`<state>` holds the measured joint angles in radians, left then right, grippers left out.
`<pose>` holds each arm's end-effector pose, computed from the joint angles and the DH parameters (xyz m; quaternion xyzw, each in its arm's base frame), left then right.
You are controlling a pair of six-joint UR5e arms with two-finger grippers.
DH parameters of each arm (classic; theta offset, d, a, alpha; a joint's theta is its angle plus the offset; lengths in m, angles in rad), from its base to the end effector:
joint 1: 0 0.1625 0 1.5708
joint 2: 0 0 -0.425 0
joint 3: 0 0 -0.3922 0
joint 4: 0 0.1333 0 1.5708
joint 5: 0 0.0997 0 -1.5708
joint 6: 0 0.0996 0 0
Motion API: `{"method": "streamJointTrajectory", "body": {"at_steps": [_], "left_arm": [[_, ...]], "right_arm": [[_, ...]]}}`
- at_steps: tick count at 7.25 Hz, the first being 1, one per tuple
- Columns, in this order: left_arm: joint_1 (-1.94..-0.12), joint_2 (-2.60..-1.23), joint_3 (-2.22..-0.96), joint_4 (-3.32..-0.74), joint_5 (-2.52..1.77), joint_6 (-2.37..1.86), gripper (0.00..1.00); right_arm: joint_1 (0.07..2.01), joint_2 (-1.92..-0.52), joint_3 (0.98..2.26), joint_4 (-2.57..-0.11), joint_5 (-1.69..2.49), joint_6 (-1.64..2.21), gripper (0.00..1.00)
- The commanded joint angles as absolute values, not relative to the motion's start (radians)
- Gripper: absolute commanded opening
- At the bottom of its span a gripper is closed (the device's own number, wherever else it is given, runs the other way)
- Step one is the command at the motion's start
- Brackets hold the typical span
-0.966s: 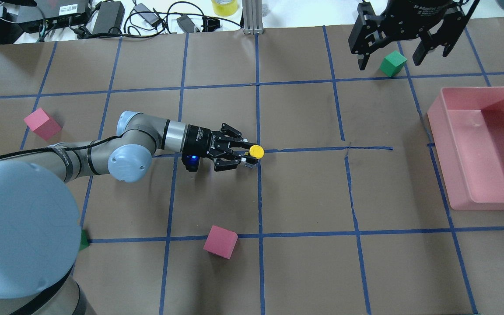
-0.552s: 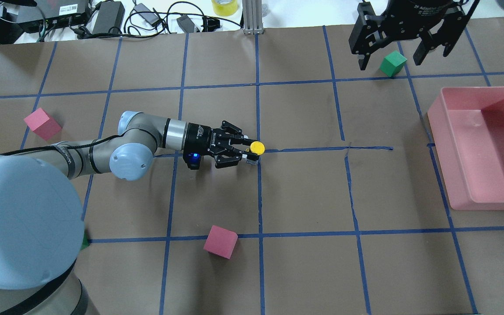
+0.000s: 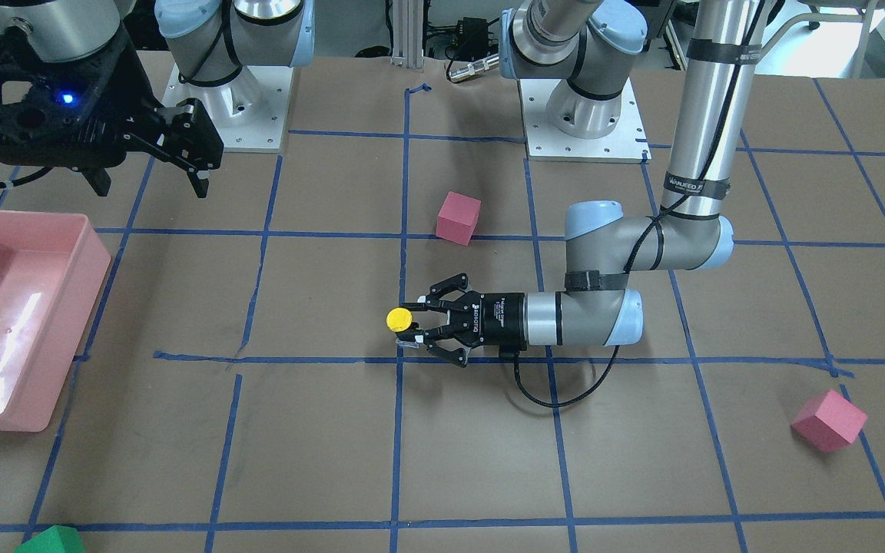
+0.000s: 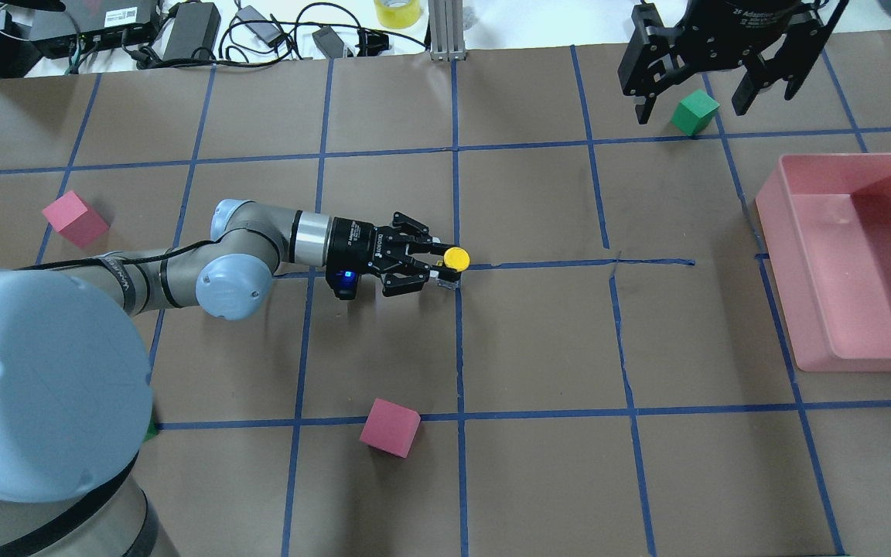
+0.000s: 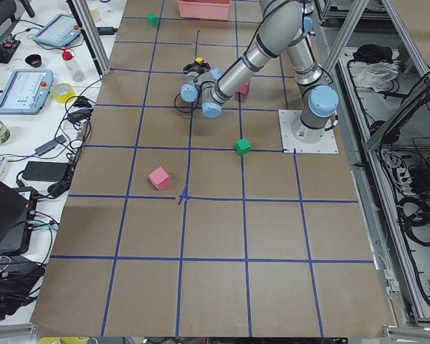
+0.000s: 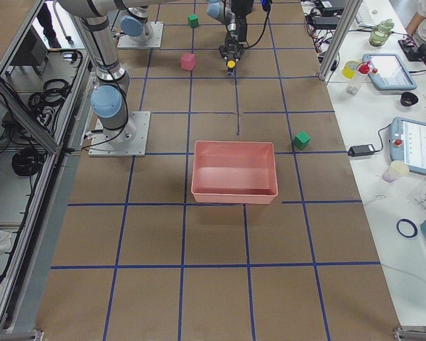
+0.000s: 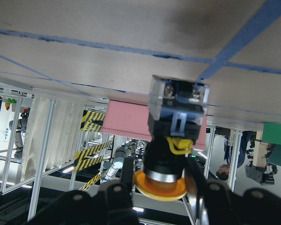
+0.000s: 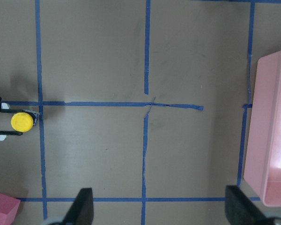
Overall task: Align button upright
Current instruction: 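Lift and rotate the switch with the left gripper, cap downward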
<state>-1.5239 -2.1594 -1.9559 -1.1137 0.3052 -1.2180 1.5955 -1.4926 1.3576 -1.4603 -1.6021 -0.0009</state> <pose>-0.2033 -0.5385 0.1164 0.5827 -0.5395 -0.4877 0.3627 0.1431 -0.5206 0.5419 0.0126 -0.9997 0.0124 0.0155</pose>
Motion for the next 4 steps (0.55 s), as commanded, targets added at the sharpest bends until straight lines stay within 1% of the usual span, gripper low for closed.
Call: {"method": "streamJointTrajectory", "body": {"at_steps": [1,2,3,4], "left_arm": [[-1.523,-2.174,-1.953,-1.114,0.316,-1.215,0.25],[-1.523,-2.178,-1.953,-1.114,0.319,-1.21,0.5],[-1.523,-2.177,-1.953,-1.114,0.322,-1.21,0.85],[-1.523,-2.172,-1.953,-1.114,0.322,-1.218,0.97]], "right_arm": [[1.595,-1.491,1.358,-1.459,-1.601,-0.002,1.0],[1.595,-1.493,1.358,-1.46,-1.601,0.0,1.0],[1.595,-1.491,1.358,-1.459,-1.605,-0.002,1.0],[1.595,-1.491,1.358,-1.459,-1.602,0.0,1.0]]}}
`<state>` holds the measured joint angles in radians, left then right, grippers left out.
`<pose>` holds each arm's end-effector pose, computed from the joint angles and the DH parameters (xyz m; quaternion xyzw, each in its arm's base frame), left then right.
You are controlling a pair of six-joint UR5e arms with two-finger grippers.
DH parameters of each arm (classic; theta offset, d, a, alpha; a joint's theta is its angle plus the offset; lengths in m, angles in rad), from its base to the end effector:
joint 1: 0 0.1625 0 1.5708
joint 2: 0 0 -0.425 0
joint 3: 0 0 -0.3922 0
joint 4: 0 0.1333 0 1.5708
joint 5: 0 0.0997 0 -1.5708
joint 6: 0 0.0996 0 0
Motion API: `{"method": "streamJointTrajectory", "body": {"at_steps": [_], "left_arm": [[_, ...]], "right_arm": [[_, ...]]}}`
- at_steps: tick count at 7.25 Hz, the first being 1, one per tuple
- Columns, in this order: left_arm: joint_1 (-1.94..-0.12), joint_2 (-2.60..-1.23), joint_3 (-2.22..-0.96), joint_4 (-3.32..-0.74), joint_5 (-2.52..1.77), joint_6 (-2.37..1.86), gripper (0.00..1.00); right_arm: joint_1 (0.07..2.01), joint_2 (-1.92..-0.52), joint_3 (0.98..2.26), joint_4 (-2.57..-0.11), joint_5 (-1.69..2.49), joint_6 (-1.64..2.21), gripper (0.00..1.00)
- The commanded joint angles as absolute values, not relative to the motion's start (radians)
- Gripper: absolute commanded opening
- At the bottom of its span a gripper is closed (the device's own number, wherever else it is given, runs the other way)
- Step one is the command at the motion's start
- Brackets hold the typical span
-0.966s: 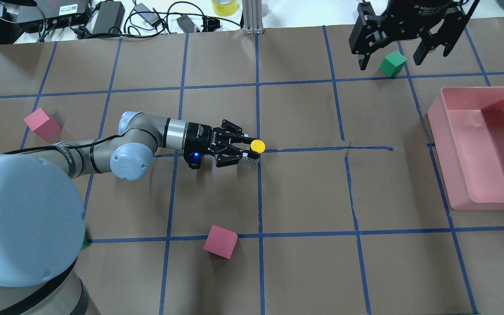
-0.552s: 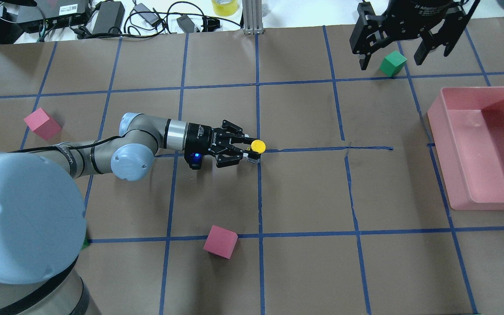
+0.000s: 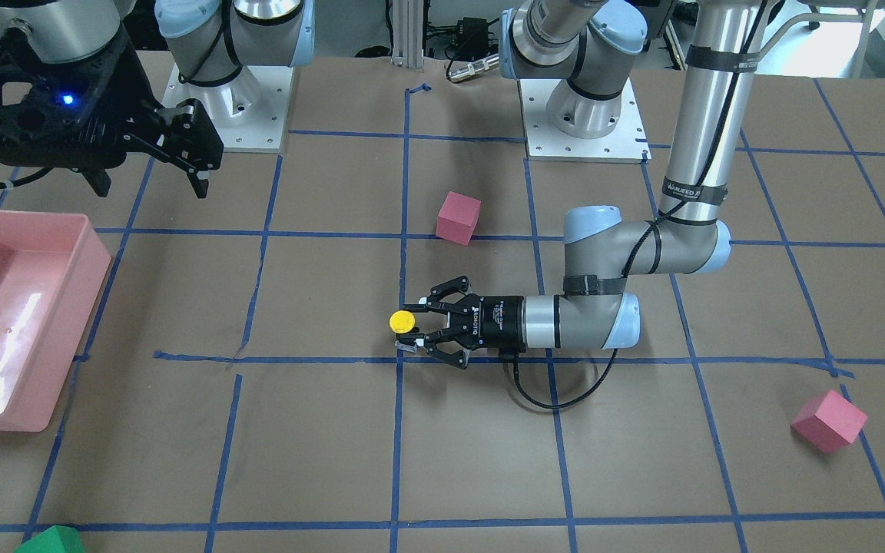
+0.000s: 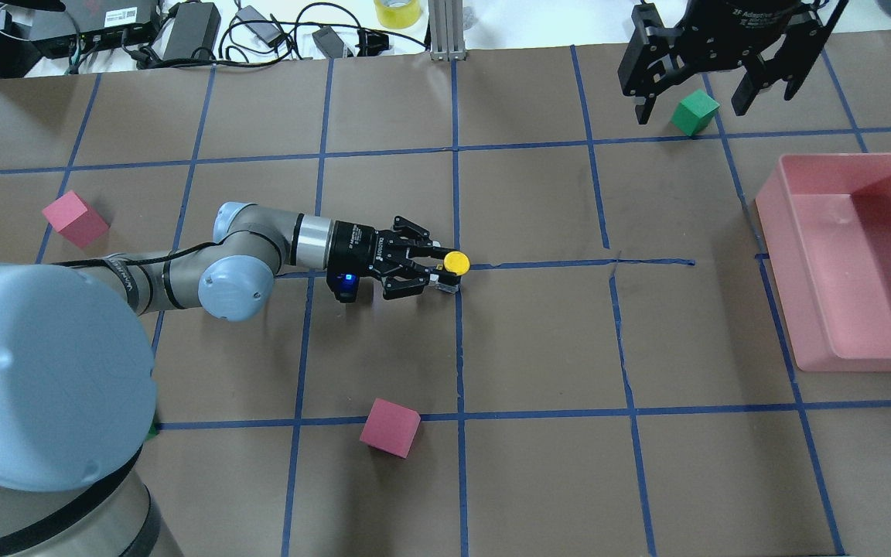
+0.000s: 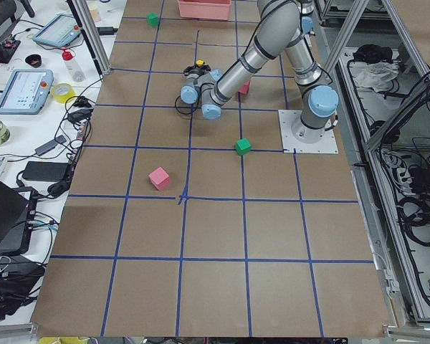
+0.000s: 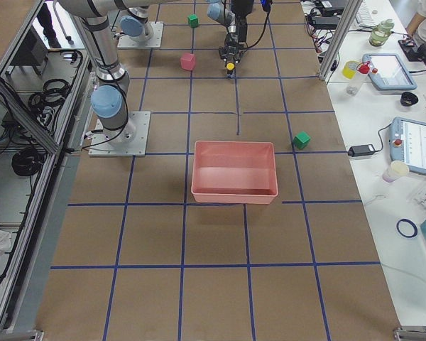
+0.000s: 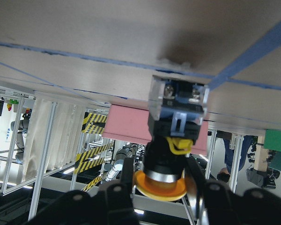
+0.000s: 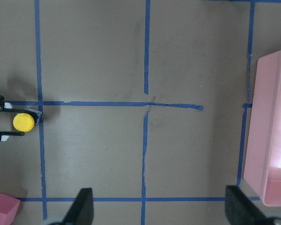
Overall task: Align button upright
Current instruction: 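Set the switch upright on the table and open the left gripper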
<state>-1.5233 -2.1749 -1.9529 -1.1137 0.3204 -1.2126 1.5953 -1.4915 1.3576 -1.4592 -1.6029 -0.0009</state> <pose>-0.2025 -0.5383 0.1078 0.5848 -0.5422 -0.4878 0.3551 0.1429 -0.5209 0.5412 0.0125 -0.9997 0.0113 0.0159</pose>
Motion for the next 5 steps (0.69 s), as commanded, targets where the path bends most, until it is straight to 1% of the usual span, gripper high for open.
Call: {"method": "streamJointTrajectory", "body": {"at_steps": [1,2,3,4,5], "left_arm": [[-1.525,-2.158,-1.951,-1.115,0.322,-1.224,1.0],[-1.525,-2.142,-1.941,-1.112,0.324,-1.27,1.0],[-1.525,-2.114,-1.901,-1.108,0.421,-1.313,1.0],[-1.523,-2.071,-1.838,-1.1,0.572,-1.409,1.0],[-1.522,-2.027,-1.757,-1.101,0.63,-1.446,1.0]], "right_arm": [[1.595,-1.493,1.358,-1.459,-1.601,0.0,1.0],[1.595,-1.491,1.358,-1.459,-1.601,0.0,1.0],[1.595,-1.491,1.358,-1.46,-1.601,0.0,1.0],[1.595,-1.491,1.358,-1.459,-1.603,-0.002,1.0],[1.595,-1.491,1.358,-1.459,-1.601,0.0,1.0]]}}
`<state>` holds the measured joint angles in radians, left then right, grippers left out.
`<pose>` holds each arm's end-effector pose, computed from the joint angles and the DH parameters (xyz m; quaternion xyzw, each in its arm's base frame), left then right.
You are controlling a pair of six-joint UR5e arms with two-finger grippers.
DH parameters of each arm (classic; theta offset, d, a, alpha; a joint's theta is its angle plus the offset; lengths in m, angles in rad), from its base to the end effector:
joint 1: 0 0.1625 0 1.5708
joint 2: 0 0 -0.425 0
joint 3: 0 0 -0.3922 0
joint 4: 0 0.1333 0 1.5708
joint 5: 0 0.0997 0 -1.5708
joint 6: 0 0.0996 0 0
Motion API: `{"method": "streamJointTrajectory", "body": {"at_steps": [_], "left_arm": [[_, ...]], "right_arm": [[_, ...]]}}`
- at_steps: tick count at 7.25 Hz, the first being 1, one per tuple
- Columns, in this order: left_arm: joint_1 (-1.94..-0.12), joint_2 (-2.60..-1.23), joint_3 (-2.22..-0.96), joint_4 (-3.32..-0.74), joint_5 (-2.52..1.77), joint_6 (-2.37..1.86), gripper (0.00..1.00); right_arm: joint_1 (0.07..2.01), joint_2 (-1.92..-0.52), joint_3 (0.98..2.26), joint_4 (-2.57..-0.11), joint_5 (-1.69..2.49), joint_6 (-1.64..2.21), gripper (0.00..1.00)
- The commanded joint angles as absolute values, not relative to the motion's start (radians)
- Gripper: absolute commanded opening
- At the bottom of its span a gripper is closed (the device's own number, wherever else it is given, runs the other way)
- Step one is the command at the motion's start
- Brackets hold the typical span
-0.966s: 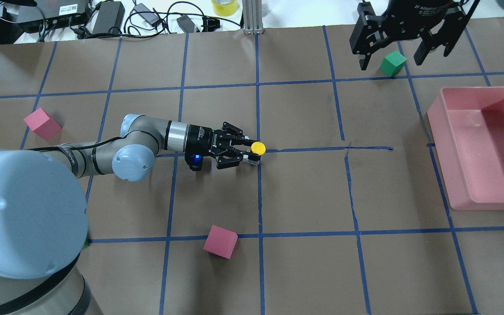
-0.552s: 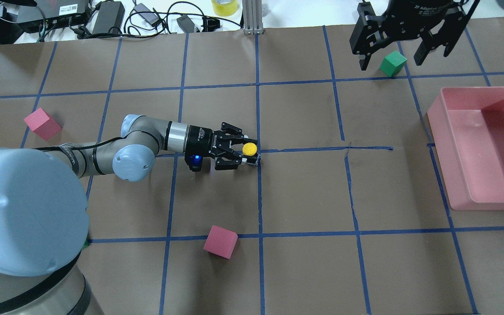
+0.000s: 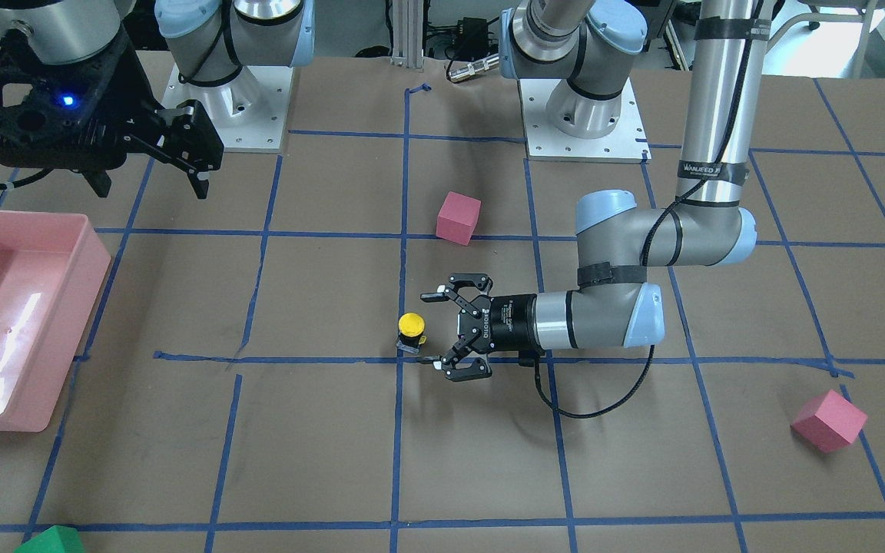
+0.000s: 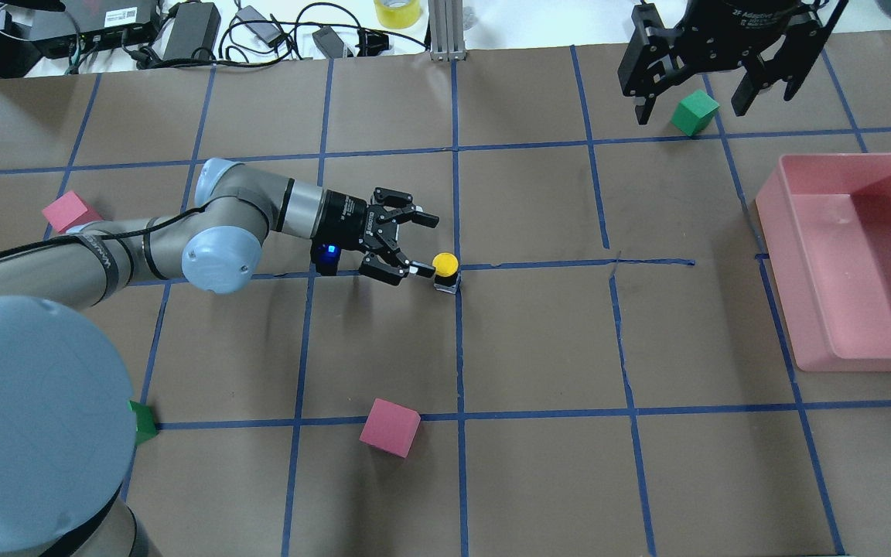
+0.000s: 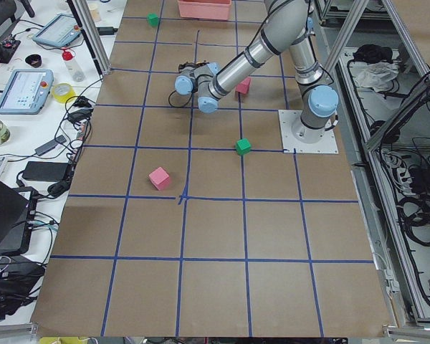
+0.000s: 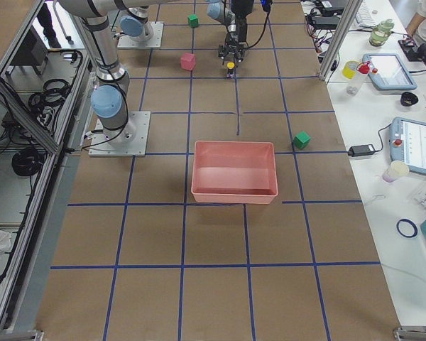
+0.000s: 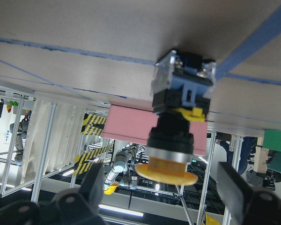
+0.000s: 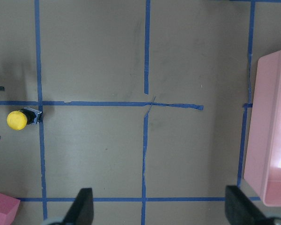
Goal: Align button upright
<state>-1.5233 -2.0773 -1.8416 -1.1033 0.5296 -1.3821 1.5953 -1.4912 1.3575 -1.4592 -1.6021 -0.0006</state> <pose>-0.1922 -0.5751 0.1807 0.6198 -0.5970 -0.4093 0.3032 0.1430 -0.5210 0.5411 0.0124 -0.9997 0.0112 0.0155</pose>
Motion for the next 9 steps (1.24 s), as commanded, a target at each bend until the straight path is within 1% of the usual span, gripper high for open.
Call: {"method": "streamJointTrajectory", "body": {"at_steps": [1,2,3,5,6,7,8,9], "left_arm": [[-1.519,-1.995,-1.685,-1.1,0.772,-1.439,0.98],[-1.5,-1.967,-1.633,-1.098,0.893,-1.363,0.99],[-1.467,-1.941,-1.608,-1.109,0.925,-1.218,0.99],[-1.401,-1.879,-1.585,-1.164,1.322,-0.655,1.0],[-1.407,-1.834,-1.533,-1.183,1.429,-0.366,1.0],[-1.401,-1.772,-1.496,-1.277,1.443,-0.183,1.0],[-1.405,-1.725,-1.497,-1.345,1.536,-0.06,1.0],[-1.407,-1.697,-1.491,-1.392,1.564,-0.048,1.0]], "right_arm": [[1.595,-1.491,1.358,-1.459,-1.601,0.0,1.0],[1.595,-1.493,1.358,-1.459,-1.6,0.002,1.0],[1.595,-1.493,1.358,-1.459,-1.598,0.002,1.0],[1.6,-1.493,1.367,-1.457,-1.586,0.017,1.0],[1.597,-1.491,1.367,-1.482,-1.603,0.015,1.0],[1.597,-1.493,1.367,-1.489,-1.592,0.018,1.0],[1.6,-1.493,1.365,-1.503,-1.586,0.018,1.0],[1.598,-1.493,1.359,-1.502,-1.592,0.015,1.0]]}}
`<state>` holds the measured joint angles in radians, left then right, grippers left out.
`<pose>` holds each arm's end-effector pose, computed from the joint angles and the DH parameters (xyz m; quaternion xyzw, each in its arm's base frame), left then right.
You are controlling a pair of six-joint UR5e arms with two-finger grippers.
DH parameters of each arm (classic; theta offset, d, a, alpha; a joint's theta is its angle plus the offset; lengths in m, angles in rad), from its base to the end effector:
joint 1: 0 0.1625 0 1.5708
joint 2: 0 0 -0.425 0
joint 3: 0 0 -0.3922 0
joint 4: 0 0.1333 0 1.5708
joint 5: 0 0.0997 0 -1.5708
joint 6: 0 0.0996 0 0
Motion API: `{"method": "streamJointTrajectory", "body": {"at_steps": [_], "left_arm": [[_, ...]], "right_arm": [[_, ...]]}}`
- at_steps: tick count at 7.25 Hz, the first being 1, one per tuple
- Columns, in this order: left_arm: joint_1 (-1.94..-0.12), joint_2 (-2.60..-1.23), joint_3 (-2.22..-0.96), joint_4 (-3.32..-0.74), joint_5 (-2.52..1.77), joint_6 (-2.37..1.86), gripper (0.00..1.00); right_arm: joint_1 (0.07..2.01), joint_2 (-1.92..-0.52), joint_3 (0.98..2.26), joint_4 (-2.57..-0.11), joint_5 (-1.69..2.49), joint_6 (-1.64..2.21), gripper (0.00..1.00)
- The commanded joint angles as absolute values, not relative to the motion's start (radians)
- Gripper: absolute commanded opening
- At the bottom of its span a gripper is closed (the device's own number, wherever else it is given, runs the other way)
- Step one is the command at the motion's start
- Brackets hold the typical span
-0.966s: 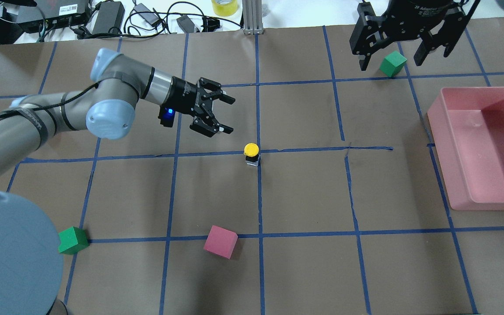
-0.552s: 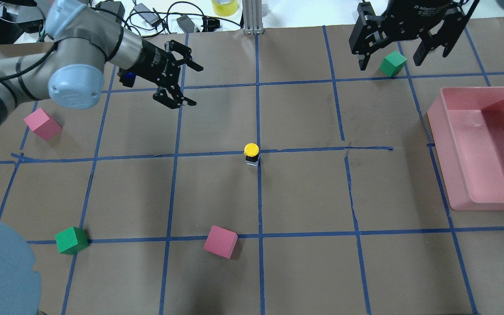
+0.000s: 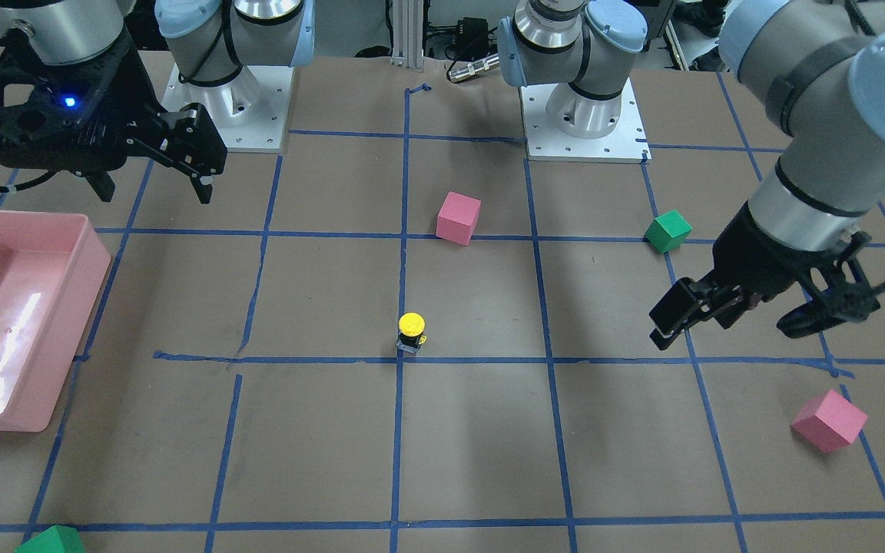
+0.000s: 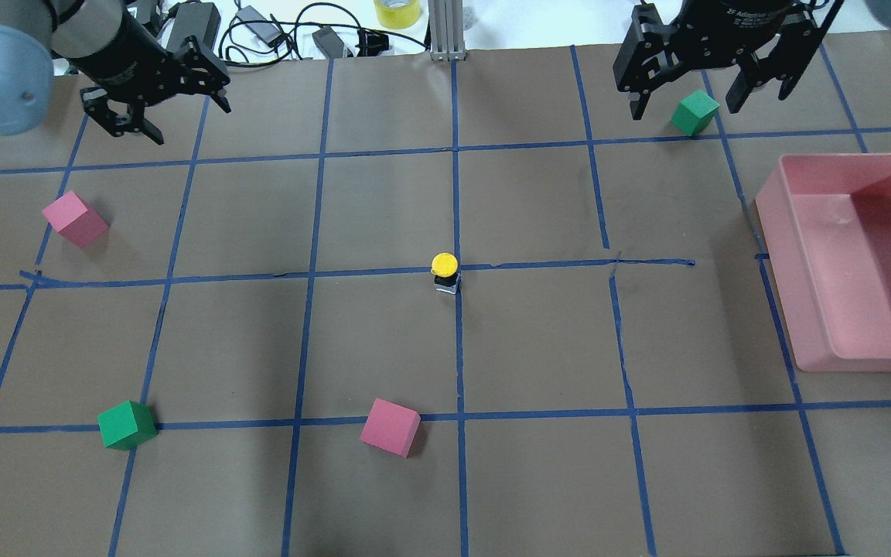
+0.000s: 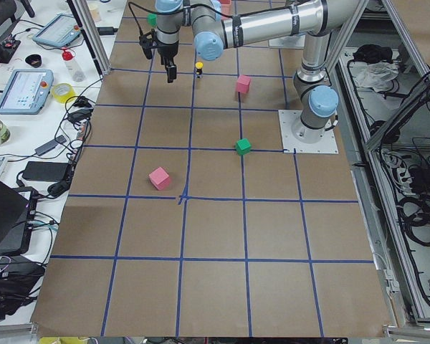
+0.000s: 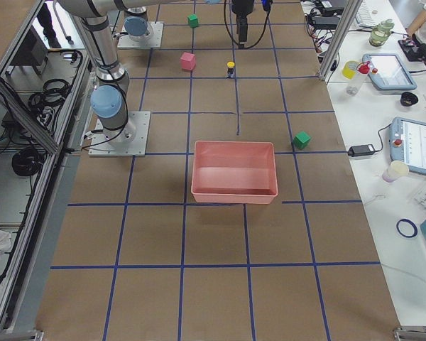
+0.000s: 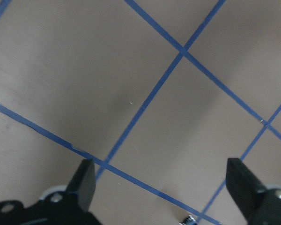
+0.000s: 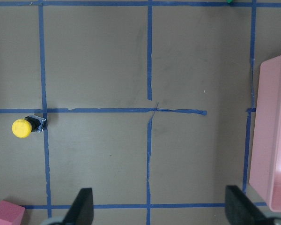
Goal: Align button upright
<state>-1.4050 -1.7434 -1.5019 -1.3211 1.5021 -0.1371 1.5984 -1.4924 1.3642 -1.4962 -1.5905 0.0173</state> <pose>-0.0431 -0.5914 0.4568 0.1479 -0.9857 0.0734 0.0332 0.1458 -0.5233 0.5422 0.0049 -0.9996 0.0270 0.0092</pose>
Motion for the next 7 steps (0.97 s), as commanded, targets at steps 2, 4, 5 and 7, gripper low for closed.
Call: {"method": "streamJointTrajectory", "body": {"at_steps": [2,4,5,7], "left_arm": [[-1.408,-1.634,-1.5,-1.466,1.569,0.025,1.0],[-1.42,-1.606,-1.499,-1.557,1.563,0.058,1.0],[-1.446,-1.608,-1.5,-1.551,1.569,0.061,1.0],[-1.462,-1.603,-1.505,-1.549,1.571,0.083,1.0]], "right_arm": [[1.603,-1.49,1.367,-1.517,-1.585,0.035,1.0],[1.614,-1.447,1.373,-1.525,-1.586,0.089,1.0],[1.635,-1.434,1.374,-1.54,-1.588,0.133,1.0],[1.649,-1.436,1.374,-1.537,-1.598,0.121,1.0]]}}
